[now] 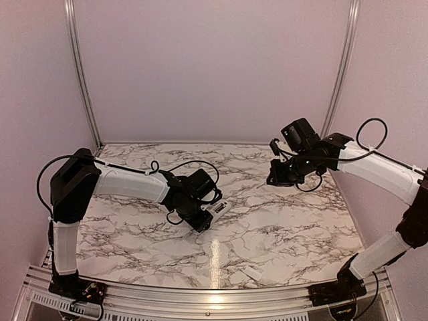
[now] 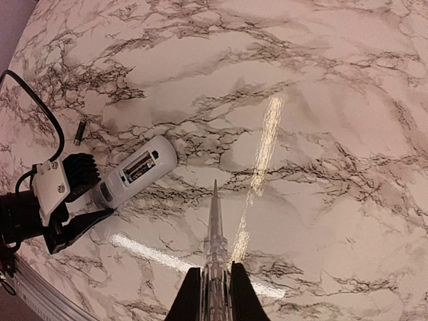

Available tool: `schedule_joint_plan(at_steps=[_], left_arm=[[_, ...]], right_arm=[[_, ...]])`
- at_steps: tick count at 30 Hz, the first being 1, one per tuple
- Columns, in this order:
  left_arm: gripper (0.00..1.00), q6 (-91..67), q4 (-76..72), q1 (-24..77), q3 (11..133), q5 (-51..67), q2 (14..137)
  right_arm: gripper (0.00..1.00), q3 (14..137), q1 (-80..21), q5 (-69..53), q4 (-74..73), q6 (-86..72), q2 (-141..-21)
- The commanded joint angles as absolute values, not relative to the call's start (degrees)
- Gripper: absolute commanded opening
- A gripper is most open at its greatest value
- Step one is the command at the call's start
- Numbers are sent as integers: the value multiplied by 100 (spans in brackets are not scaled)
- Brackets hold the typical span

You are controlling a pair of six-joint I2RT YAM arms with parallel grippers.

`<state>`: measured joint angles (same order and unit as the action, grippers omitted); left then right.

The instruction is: Unload the batteries from the remote control

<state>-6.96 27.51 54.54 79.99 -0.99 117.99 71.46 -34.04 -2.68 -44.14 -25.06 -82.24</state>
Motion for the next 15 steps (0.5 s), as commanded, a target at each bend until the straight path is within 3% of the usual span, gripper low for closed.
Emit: schedule_joint_plan(at_steps=[1, 15], left_arm=[[31, -384, 2999, 5561, 8082, -356, 11844], [28, 754, 2757, 5599, 7461, -1100, 10759]], right_arm=[[0, 7449, -3375, -262, -4438, -2460, -8285], [0, 7788, -3375, -143, -4560, -1866, -8359]])
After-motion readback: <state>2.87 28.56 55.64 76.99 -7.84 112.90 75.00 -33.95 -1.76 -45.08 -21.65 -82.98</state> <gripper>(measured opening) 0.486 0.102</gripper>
